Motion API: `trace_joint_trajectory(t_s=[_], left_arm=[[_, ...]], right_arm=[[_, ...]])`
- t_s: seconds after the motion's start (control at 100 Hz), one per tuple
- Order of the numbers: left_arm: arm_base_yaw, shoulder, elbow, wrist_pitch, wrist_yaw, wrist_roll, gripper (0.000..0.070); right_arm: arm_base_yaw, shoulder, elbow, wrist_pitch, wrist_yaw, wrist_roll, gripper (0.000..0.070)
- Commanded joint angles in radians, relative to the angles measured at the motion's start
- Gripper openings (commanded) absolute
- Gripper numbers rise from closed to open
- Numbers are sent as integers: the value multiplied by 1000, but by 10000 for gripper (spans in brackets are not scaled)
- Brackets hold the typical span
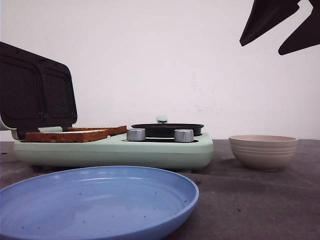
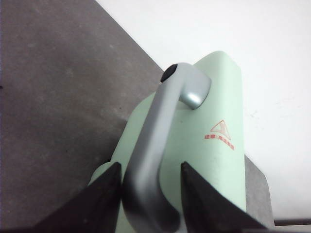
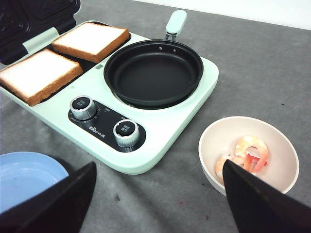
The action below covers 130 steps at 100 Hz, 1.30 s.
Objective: Make breakfast with bread and shrimp
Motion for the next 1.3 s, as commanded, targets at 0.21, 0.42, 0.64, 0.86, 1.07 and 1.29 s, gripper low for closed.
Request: trace_joint_trajectory(t_s=[0.21, 0.42, 0.64, 0.86, 1.07, 1.29], left_arm=[[-15, 19, 23, 16, 12, -3, 242], [-16, 19, 23, 16, 13, -2, 0], [-16, 19, 23, 16, 16, -1, 0], [-31, 19, 23, 16, 16, 14, 0], [-68, 20, 23, 16, 7, 26, 0], [-100, 20, 23, 4, -11, 45, 0]], right_arm=[[4, 3, 5, 14, 0, 24, 502], [4, 3, 5, 15, 0, 24, 501], [4, 3, 5, 14, 0, 24, 502], [4, 3, 5, 15, 0, 24, 502], [4, 3, 5, 14, 0, 24, 501], [4, 3, 5, 14, 0, 25, 502]])
